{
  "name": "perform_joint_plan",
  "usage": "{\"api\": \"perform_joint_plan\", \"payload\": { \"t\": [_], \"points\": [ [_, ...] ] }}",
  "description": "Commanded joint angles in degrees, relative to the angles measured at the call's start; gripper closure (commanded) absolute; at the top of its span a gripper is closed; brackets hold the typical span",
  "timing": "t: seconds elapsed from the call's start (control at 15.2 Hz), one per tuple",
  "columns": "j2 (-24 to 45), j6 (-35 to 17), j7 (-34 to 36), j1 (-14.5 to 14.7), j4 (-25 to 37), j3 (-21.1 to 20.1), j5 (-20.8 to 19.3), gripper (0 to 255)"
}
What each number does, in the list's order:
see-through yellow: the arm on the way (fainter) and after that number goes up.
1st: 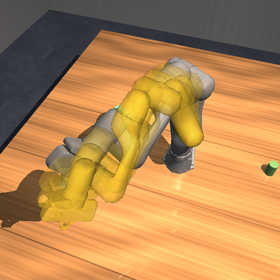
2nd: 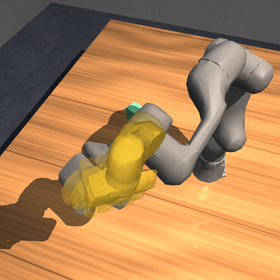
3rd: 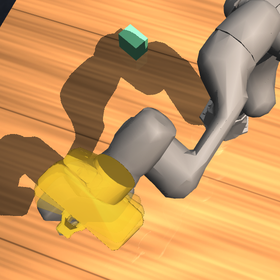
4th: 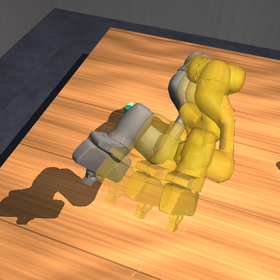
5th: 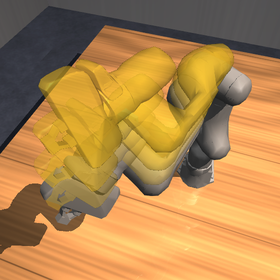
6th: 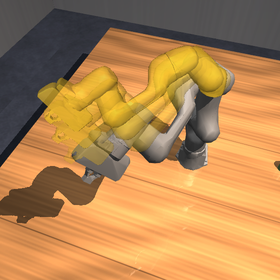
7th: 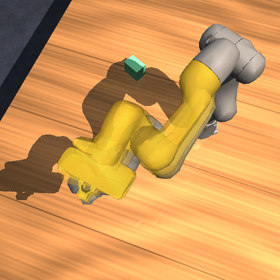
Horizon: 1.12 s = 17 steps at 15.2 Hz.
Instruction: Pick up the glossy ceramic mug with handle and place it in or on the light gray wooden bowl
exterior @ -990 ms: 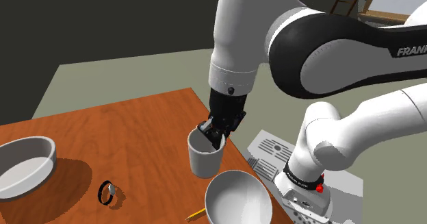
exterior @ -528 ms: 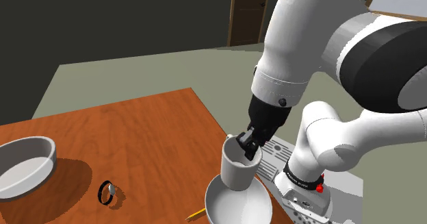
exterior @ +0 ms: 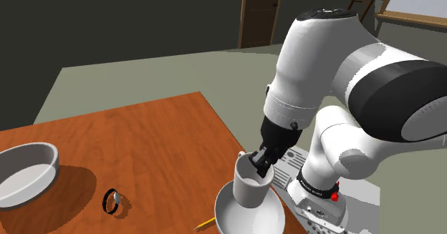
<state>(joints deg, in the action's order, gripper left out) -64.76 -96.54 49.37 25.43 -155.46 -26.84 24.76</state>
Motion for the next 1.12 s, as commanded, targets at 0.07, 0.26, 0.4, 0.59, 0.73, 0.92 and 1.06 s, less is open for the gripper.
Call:
{"api": "perform_joint_plan", "payload": {
  "t": [0.07, 0.26, 0.4, 0.59, 0.73, 0.92, 1.06],
  "points": [
    [-0.35, -2.07, 0.0, 0.62, -2.4, -1.15, 1.16, 255],
    [-0.44, -4.13, -0.09, 1.16, -4.61, -2.25, 2.28, 255],
    [-0.39, -5.56, -0.15, 1.54, -6.03, -3.03, 3.07, 255],
    [-0.31, -6.74, -0.19, 1.85, -7.16, -3.68, 3.73, 255],
    [-0.3, -6.74, -0.19, 1.85, -7.15, -3.68, 3.73, 255],
    [-0.3, -6.74, -0.19, 1.85, -7.15, -3.68, 3.74, 255],
    [-0.3, -6.74, -0.19, 1.85, -7.15, -3.68, 3.74, 0]
  ]
}}
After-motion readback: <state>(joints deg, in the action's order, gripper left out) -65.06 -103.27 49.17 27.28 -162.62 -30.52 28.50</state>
